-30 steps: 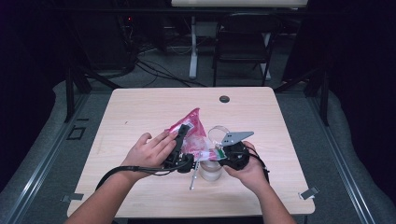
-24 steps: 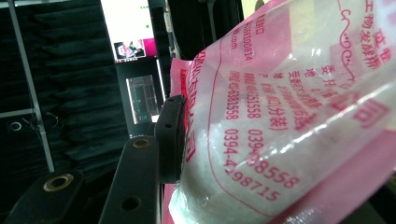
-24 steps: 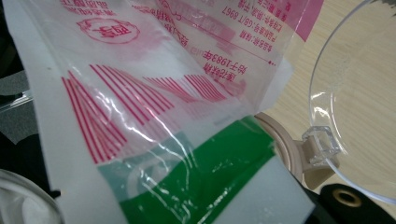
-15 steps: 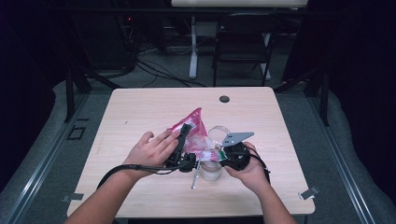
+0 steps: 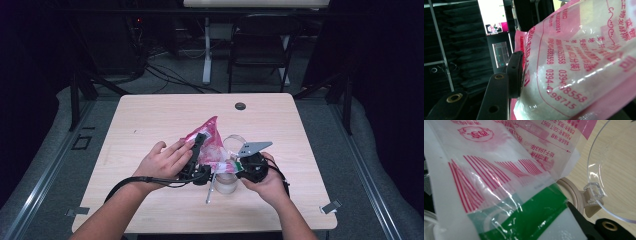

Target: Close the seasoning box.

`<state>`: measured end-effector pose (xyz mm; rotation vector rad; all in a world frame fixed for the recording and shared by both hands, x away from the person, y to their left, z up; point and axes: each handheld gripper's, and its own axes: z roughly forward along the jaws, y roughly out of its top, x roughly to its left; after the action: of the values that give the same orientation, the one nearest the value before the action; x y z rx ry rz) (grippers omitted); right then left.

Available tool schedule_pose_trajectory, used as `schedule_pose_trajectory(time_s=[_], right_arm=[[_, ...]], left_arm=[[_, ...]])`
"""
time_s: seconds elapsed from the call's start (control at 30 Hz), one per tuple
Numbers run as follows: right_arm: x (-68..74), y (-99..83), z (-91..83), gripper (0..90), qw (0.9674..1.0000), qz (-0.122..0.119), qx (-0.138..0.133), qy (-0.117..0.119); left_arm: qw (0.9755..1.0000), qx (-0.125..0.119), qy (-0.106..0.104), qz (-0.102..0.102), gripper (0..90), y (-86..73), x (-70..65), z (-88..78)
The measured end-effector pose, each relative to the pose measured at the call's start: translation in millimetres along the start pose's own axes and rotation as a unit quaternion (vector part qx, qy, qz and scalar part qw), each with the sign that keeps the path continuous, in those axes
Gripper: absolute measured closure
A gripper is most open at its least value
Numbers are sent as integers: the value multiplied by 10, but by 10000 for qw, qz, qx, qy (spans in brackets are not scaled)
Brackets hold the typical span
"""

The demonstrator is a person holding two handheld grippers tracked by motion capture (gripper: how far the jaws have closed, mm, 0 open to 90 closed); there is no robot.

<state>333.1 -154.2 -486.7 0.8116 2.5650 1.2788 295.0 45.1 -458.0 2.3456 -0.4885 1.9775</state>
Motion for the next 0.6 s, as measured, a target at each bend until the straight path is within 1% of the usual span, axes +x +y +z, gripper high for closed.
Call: schedule_pose_trajectory(time_s=[0.07, 0.17, 0.2, 0.3, 0.37, 0.4, 0.43, 0.5, 0.53, 0.57, 0.6], right_arm=[[1, 0, -1, 900, 10000, -26, 36, -10], [8, 0, -1, 900, 10000, -18, 38, -10], [9, -1, -1, 900, 10000, -20, 35, -11], [11, -1, 2, 900, 10000, -15, 26, -8], [12, 1, 3, 900, 10000, -22, 30, -6], [13, 2, 5, 900, 10000, -21, 24, -5], [13, 4, 6, 900, 10000, -30, 28, 4], [14, 7, 9, 900, 10000, -40, 35, 3], [15, 7, 12, 900, 10000, -42, 30, 1], [15, 8, 13, 900, 10000, -49, 39, -4], [15, 8, 16, 900, 10000, -47, 32, -2]], left_arm=[[10000, 8, 2, 24, 640, -1, -3, 6], [9999, 22, -89, 84, 640, -3, 14, 16], [9999, 27, -109, 60, 641, -5, 11, 15], [9998, 23, -88, 150, 654, -4, 10, 11], [9998, 50, -152, 127, 657, -13, 6, 8], [9997, 68, -178, 149, 657, -16, 8, 7], [9997, 73, -164, 136, 657, -22, 1, 5], [9997, 49, -158, 200, 657, -27, 1, 9], [9996, 66, -174, 197, 656, -31, -4, 7], [9997, 83, -192, 136, 655, -37, -17, 4], [9997, 84, -189, 159, 652, -38, -13, 3]])
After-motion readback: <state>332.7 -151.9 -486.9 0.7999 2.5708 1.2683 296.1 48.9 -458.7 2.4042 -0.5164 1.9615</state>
